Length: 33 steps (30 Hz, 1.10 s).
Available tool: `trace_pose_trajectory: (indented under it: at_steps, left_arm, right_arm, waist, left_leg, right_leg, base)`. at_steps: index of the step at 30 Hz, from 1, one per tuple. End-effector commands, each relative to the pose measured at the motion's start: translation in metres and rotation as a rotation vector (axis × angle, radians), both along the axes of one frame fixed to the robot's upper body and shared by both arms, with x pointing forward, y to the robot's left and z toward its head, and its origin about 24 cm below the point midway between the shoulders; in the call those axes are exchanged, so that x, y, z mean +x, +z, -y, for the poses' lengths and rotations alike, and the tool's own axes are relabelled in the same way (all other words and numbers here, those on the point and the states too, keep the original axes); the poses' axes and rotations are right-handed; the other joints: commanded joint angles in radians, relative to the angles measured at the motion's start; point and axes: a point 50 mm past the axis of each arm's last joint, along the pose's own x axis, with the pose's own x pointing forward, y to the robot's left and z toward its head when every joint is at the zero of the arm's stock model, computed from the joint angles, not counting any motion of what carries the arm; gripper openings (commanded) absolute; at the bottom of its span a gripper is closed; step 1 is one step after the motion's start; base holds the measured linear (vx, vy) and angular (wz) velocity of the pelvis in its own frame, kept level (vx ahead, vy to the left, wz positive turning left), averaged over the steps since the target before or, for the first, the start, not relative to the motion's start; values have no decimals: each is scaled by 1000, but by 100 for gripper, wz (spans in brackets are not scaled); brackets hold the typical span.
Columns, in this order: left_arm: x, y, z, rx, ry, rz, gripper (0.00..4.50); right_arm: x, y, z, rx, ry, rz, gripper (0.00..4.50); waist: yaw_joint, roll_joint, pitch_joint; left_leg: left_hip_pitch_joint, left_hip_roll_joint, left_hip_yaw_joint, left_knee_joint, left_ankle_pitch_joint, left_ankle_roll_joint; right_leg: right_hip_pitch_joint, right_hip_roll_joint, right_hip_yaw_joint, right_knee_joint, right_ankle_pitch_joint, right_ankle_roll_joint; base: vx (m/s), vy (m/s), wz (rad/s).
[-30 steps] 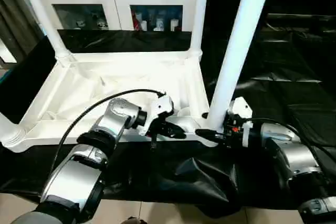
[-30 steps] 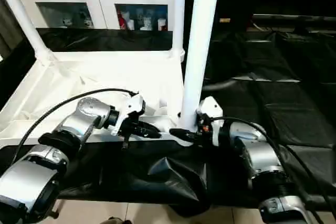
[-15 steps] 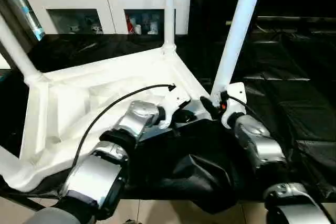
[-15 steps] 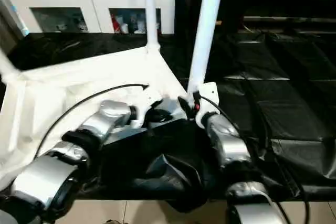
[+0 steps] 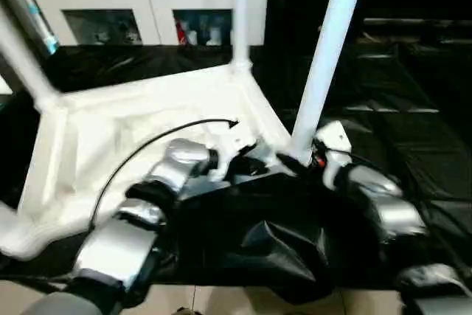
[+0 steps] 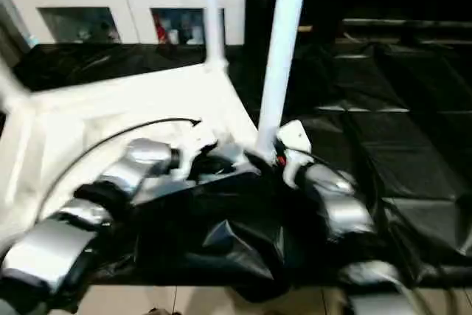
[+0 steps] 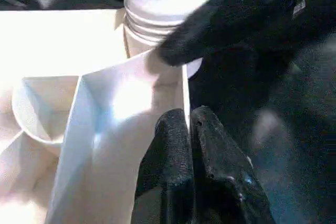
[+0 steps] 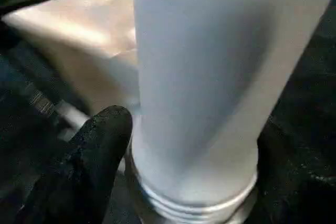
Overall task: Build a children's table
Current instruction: Rotate leg to tighten
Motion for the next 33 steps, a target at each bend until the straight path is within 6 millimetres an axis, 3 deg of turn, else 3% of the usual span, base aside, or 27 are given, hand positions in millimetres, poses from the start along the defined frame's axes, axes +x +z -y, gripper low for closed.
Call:
trace_pose_trajectory:
  at_steps: [1, 2, 3, 6, 7, 11, 18, 22, 25, 28, 30, 33]
  left_arm:
    - [-7, -1, 3, 6, -111, -13, 0]
    - [-8, -1, 1, 10, -119, -14, 0]
    - [-8, -1, -1, 14, -125, -15, 0]
    - [-10, 1, -10, 3, -161, -30, 0]
    - [-10, 1, -12, 0, -169, -33, 0]
    - [-12, 2, -17, -15, -187, -41, 0]
    - [-12, 2, -18, -16, -189, -38, 0]
    - [-11, 2, -15, -12, -172, -21, 0]
    - [-8, 1, -13, -2, -122, -3, 0]
    - [-1, 1, -3, -5, -10, 26, 0]
    - [3, 1, 8, -12, 58, 39, 0]
    - [7, 1, 20, -4, 145, 52, 0]
  right_arm:
    - [-8, -1, -8, 6, 126, -32, 358]
    - [-9, 0, -5, 6, 136, -37, 358]
    - [-9, 1, -3, 7, 143, -42, 358]
    - [-14, 3, 7, -8, 212, -70, 358]
    - [-15, 4, 9, -8, 218, -72, 358]
    - [-14, 8, 12, 11, 229, -76, 358]
    - [-14, 7, 9, 25, 244, -89, 301]
    - [-17, 5, 6, 37, 244, -99, 280]
    - [-17, 0, 6, 36, 202, -105, 276]
    - [-8, -15, 7, -8, -38, -88, 275]
    - [-1, -24, 5, 2, -233, -93, 275]
    - [6, -30, 0, 45, -420, -123, 274]
  waist:
    - [8, -18, -68]
    - [10, -17, -66]
    - [13, -23, -65]
    - [20, -19, -62]
    - [20, -28, -63]
    - [22, -27, -62]
    - [23, -29, -64]
    - [23, -23, -64]
    - [21, -25, -63]
    - [15, -23, -58]
    - [3, -24, -54]
    - [-8, -21, -54]
  left_leg:
    - [16, 37, -13, -57, -193, 121]
    - [17, 37, -12, -58, -201, 120]
    - [19, 40, -12, -60, -212, 114]
    - [21, 43, -14, -64, -238, 91]
    - [21, 42, -12, -64, -240, 91]
    - [20, 41, -13, -64, -231, 86]
    - [19, 39, -12, -60, -202, 93]
    - [19, 39, -13, -60, -207, 88]
    - [20, 39, -13, -60, -212, 83]
    - [22, 37, -15, -65, -259, 55]
    - [25, 33, -20, -71, -312, 17]
    - [31, 32, -22, -74, -350, 0]
  right_leg:
    - [52, -50, 23, -58, -77, -279]
    - [49, -49, 23, -60, -94, -280]
    - [47, -49, 24, -62, -115, -278]
    - [46, -50, 25, -62, -160, -276]
    - [45, -49, 25, -62, -161, -275]
    - [44, -52, 26, -60, -159, -275]
    - [45, -52, 26, -57, -143, -274]
    - [45, -52, 26, -58, -151, -272]
    - [43, -50, 26, -59, -151, -271]
    - [39, -51, 27, -67, -226, -257]
    - [35, -54, 28, -78, -336, -227]
    - [29, -50, 30, -85, -380, -199]
  base:
    - [0, 0, 0]
    - [0, 0, 0]
    - [0, 0, 0]
    - [0, 0, 0]
    - [0, 0, 0]
    - [0, 0, 0]
    - [0, 0, 0]
    - [0, 0, 0]
    - [0, 0, 0]
    - [0, 0, 0]
    - [0, 0, 0]
    - [0, 0, 0]
